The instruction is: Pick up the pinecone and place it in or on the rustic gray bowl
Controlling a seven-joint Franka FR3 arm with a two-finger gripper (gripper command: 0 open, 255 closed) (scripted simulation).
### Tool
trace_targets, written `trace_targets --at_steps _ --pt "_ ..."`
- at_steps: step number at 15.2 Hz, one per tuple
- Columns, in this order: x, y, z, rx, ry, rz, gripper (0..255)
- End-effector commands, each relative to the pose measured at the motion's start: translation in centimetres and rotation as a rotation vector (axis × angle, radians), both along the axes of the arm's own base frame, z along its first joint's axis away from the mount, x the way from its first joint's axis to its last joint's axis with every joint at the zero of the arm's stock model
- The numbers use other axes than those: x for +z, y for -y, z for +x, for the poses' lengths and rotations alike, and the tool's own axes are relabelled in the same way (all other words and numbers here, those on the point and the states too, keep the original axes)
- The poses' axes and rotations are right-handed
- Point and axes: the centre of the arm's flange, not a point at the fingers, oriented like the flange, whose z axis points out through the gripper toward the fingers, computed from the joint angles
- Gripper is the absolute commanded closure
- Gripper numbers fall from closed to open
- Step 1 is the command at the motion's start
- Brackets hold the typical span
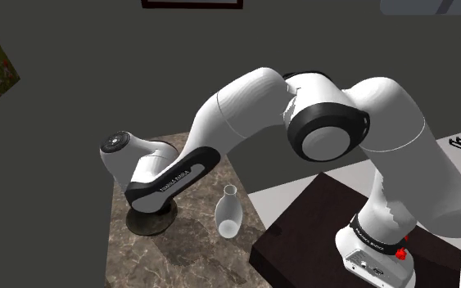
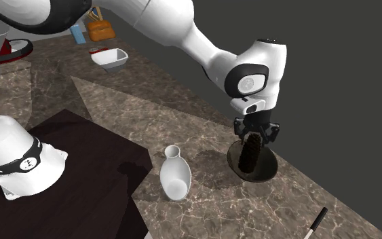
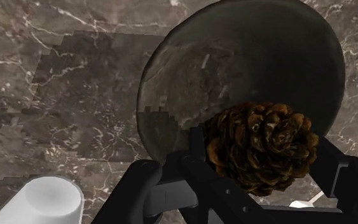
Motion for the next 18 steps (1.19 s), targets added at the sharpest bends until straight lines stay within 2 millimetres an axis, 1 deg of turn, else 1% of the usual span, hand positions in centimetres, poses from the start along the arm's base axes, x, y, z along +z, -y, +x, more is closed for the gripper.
trace_targets --at_steps 1,5,13,14,18 --pt "-1.0 0.0 0.0 0.000 0.001 0.001 255" --pt "-3.4 0.0 0.0 0.000 0.001 0.001 255" --pt "-3.4 0.0 0.0 0.000 0.001 0.001 255" --pt "-3.4 0.0 0.0 0.000 0.001 0.001 0" --pt "-3.4 0.0 0.0 0.000 0.001 0.001 0"
